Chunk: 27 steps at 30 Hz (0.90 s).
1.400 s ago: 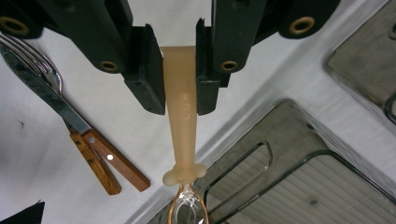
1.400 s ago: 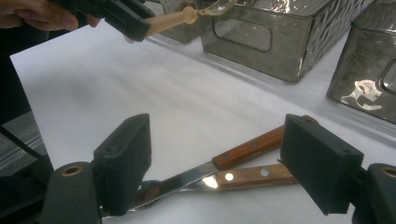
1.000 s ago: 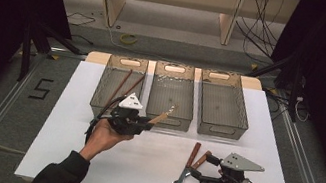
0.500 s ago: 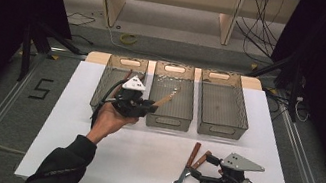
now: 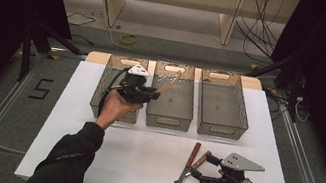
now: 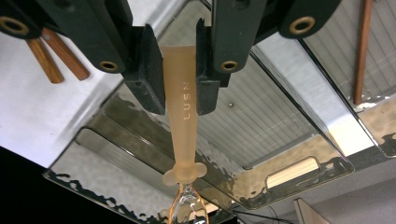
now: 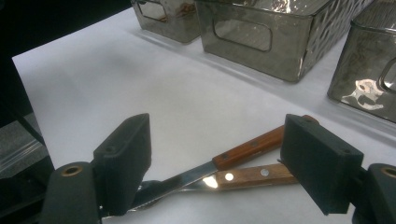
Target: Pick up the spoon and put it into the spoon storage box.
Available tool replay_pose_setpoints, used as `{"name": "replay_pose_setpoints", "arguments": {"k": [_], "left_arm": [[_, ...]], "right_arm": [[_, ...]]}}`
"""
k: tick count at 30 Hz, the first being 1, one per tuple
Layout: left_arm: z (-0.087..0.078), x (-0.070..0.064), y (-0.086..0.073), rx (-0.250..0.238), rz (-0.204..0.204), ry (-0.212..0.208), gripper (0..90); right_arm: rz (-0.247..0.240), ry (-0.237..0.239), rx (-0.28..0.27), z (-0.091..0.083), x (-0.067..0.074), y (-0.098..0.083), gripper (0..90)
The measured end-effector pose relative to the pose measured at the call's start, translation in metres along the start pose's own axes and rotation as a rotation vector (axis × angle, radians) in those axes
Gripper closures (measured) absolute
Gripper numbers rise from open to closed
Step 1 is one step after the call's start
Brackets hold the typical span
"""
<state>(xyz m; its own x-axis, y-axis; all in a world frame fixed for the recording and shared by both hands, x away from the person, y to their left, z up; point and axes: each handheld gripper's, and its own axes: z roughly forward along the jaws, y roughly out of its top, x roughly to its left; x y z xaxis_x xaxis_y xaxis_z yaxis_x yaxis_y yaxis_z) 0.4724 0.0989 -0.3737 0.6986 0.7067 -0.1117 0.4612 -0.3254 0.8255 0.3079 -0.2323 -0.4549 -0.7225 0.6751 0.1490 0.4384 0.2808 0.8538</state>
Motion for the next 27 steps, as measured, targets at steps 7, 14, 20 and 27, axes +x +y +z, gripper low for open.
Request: {"name": "replay_pose_setpoints", "arguments": {"k": [7, 14, 20, 27], "left_arm": [[0.014, 0.008, 0.003, 0.008, -0.035, 0.015, 73.4], [0.026, 0.014, 0.003, 0.025, -0.052, 0.027, 73.3], [0.036, 0.019, 0.002, 0.043, -0.072, 0.039, 73.3], [0.043, 0.021, 0.001, 0.061, -0.085, 0.043, 73.2]], "right_arm": [[0.001, 0.001, -0.003, 0.0, 0.0, 0.0, 25.7], [0.001, 0.003, -0.003, 0.0, 0.0, 0.0, 25.7], [0.004, 0.005, -0.002, 0.0, -0.001, 0.0, 25.7], [0.007, 0.005, -0.005, 0.0, -0.001, 0.0, 25.7]]}}
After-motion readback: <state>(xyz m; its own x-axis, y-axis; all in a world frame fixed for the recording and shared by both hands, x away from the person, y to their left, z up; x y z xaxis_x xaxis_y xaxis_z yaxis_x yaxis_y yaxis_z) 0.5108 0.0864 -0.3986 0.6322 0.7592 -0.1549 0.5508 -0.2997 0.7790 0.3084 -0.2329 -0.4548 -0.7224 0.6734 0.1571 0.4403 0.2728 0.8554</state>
